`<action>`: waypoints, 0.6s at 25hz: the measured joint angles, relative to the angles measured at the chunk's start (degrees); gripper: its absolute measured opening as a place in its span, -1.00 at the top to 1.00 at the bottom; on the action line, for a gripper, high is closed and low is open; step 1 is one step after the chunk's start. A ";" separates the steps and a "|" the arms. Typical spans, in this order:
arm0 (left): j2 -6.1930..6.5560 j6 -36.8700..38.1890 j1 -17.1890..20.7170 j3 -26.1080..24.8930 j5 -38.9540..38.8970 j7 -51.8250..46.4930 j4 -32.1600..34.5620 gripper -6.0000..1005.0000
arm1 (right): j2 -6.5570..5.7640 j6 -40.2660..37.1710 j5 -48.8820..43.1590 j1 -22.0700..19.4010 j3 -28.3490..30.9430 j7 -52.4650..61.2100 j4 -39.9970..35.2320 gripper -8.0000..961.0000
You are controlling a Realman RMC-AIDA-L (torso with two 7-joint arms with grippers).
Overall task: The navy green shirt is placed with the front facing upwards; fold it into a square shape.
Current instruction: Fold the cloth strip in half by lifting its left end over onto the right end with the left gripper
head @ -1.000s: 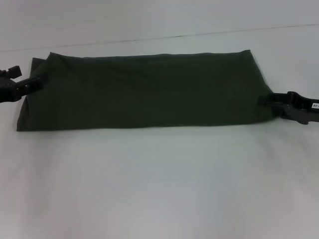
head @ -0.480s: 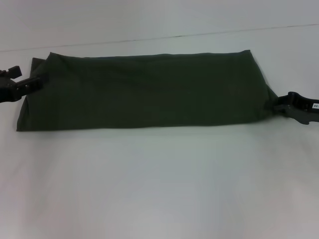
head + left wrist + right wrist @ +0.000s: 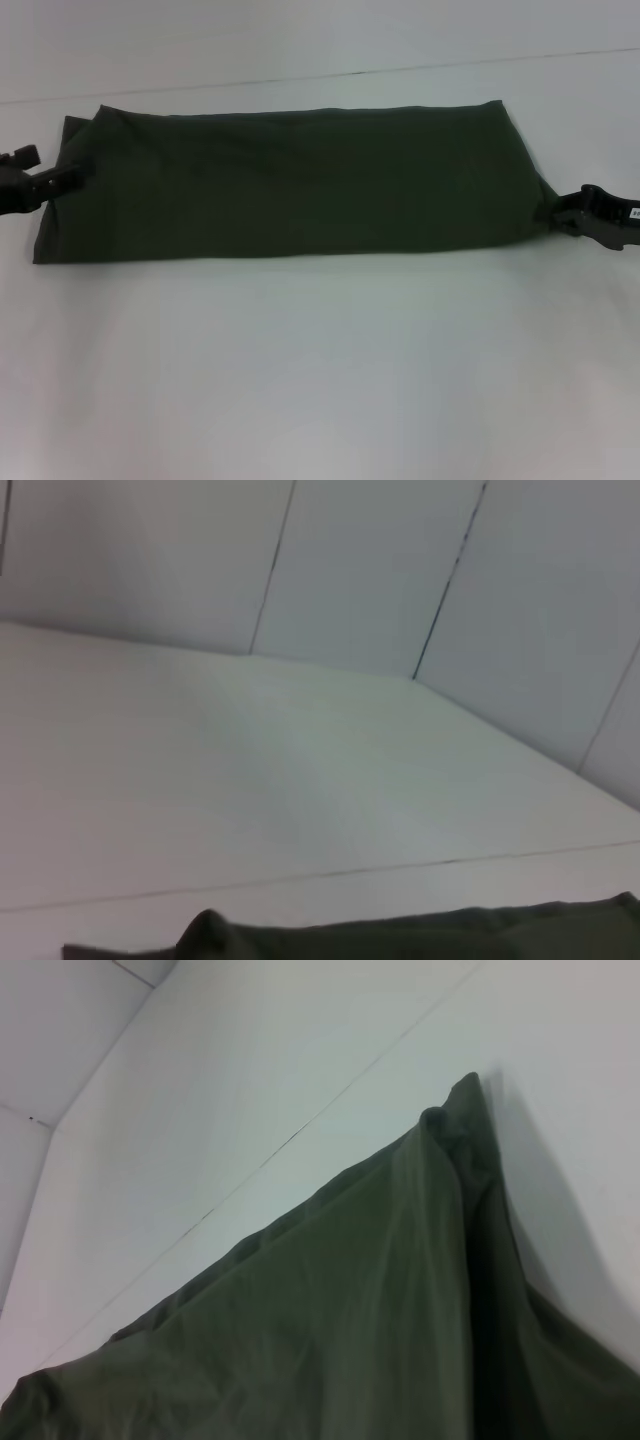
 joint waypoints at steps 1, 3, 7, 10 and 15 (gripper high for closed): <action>0.17 -0.01 0.03 0.00 0.62 -0.61 -0.01 -0.86 | 0.00 0.00 0.01 0.01 0.00 -0.02 0.00 0.98; 0.58 0.34 0.06 0.00 2.23 -1.97 -0.03 -0.86 | 0.00 0.00 0.02 0.00 0.02 -0.12 0.00 0.98; 1.30 0.69 0.00 0.00 6.36 -4.58 -0.04 -0.86 | 0.00 -0.13 0.03 -0.13 0.24 -0.29 -0.01 0.98; 1.40 -0.01 -0.07 0.00 8.86 -5.45 -0.10 -0.86 | -0.01 -0.25 0.08 -0.15 0.27 -0.33 -0.06 0.98; 1.41 -2.08 -0.08 0.06 11.14 -5.52 -1.52 -0.86 | -0.08 -0.42 0.12 -0.15 0.41 -0.37 -0.26 0.98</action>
